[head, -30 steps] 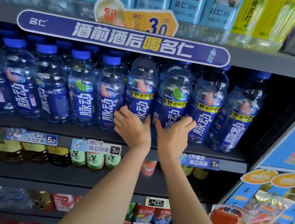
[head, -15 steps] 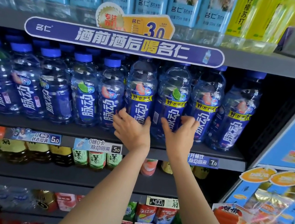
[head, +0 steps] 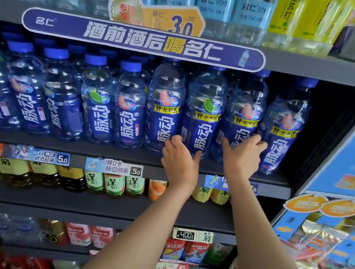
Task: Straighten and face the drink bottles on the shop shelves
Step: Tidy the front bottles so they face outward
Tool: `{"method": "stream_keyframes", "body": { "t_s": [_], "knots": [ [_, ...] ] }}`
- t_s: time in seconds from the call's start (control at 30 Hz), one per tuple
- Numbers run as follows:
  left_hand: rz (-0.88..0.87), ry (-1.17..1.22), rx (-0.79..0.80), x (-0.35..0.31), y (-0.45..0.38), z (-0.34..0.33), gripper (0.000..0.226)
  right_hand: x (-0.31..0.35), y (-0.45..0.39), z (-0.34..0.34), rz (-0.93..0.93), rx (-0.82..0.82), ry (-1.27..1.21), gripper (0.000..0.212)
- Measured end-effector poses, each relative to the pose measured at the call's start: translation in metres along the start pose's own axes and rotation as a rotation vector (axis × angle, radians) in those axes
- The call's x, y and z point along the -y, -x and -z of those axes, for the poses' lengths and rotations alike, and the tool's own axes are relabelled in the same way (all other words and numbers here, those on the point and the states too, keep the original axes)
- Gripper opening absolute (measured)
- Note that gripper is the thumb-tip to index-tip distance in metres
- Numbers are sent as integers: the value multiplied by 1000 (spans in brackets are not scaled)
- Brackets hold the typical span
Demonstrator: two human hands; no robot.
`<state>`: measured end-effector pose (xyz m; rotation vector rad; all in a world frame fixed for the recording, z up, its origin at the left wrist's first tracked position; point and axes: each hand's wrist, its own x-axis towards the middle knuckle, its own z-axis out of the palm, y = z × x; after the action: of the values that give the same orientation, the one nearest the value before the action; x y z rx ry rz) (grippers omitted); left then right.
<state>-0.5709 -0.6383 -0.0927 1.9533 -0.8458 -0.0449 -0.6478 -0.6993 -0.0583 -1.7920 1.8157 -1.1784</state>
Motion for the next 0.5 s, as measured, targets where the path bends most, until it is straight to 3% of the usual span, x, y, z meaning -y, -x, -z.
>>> {"method": "stream_keyframes", "body": {
  "t_s": [0.4, 0.5],
  "knots": [
    [52, 23, 42, 0, 0, -1, 49, -11, 6, 14, 34, 51, -5, 62],
    [-1, 75, 86, 5, -3, 6, 36, -11, 4, 14, 4, 59, -23, 64]
  ]
}}
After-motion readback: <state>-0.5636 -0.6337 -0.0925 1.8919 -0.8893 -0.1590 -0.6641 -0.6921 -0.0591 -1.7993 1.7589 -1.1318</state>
